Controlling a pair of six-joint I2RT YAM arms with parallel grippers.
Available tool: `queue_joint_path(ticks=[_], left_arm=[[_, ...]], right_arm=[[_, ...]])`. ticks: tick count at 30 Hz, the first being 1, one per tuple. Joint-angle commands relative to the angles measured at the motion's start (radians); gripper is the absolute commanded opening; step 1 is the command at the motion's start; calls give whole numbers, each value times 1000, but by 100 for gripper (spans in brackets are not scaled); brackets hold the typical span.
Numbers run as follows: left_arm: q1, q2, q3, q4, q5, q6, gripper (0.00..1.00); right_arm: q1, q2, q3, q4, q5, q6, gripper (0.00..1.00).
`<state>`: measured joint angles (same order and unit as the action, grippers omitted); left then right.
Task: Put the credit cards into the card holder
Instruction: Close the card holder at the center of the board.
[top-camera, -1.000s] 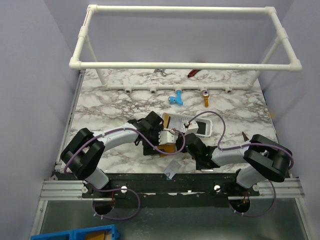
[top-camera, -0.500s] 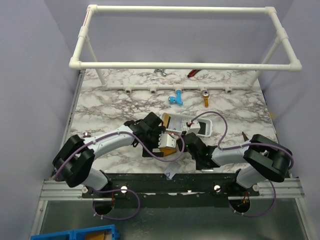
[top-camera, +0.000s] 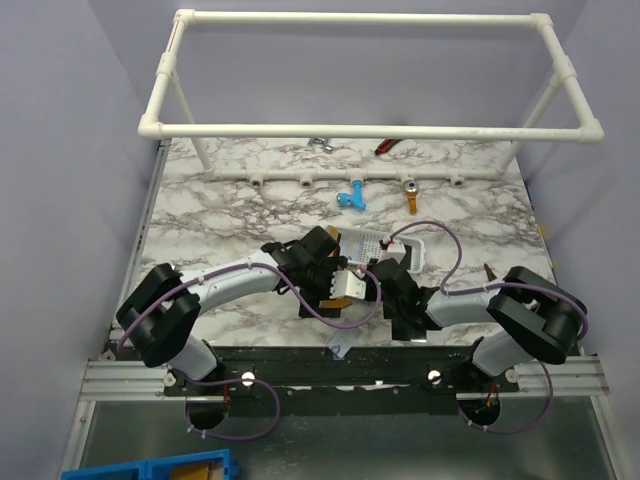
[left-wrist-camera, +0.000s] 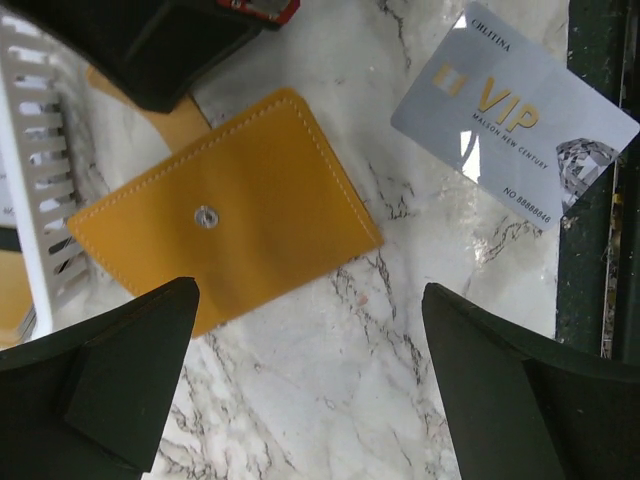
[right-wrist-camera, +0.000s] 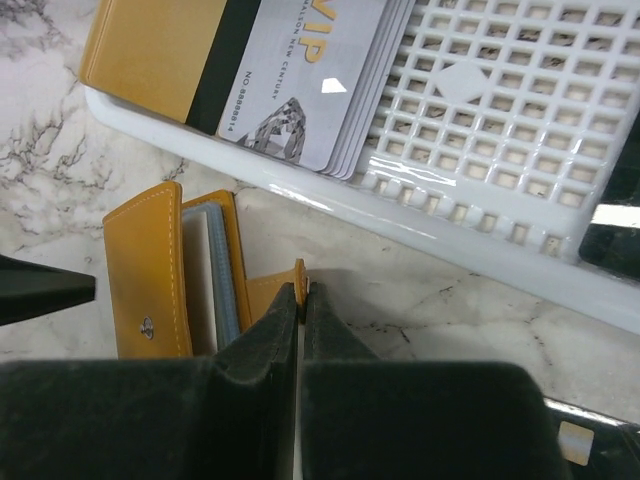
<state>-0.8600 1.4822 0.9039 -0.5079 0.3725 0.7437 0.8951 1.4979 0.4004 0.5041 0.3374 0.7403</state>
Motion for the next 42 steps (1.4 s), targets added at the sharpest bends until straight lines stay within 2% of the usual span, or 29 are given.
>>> queue_joint_path(ticks=[1, 5, 10, 14, 16, 19, 23, 28, 32, 33, 35, 37, 40, 42], left_arm=[[-15, 50, 70, -27, 98, 42, 94], [-56, 117, 124, -84, 54, 61, 85], [-80, 164, 108, -93, -14, 96, 69], [-83, 179, 97, -85, -55, 101, 63], [-80, 188, 111, -88, -73, 93, 56], [-74, 181, 124, -89, -77, 81, 35], [-74, 164, 99, -78, -79, 83, 26], [-74, 150, 74, -106, -63, 111, 24], [-76, 135, 50, -95, -71, 123, 22], [-77, 133, 45, -91, -73, 123, 22], [-78, 127, 29, -79, -83, 127, 23], [-79, 123, 22, -73, -87, 124, 24], [-80, 109, 5, -58, -87, 116, 24], [-82, 106, 0, -52, -90, 112, 24]], right_arm=[[1, -13, -17, -28, -73, 42, 1], [-4, -15, -22, -32, -85, 59, 1], [-7, -39, -25, -61, -130, 75, 1], [-7, -100, -60, -65, -157, 79, 1], [-7, -124, -66, -71, -179, 67, 1], [-7, -147, -62, -91, -200, 51, 1], [-8, -162, -47, -129, -179, 51, 1], [-35, -109, 13, -170, -204, 50, 1], [-81, -77, 53, -194, -280, 50, 1], [-97, -76, 60, -200, -301, 46, 5], [-137, -76, 74, -210, -372, 33, 22], [-183, -73, 90, -231, -433, 28, 29], [-208, -77, 118, -261, -458, 12, 28], [-210, -66, 146, -299, -461, 3, 16]])
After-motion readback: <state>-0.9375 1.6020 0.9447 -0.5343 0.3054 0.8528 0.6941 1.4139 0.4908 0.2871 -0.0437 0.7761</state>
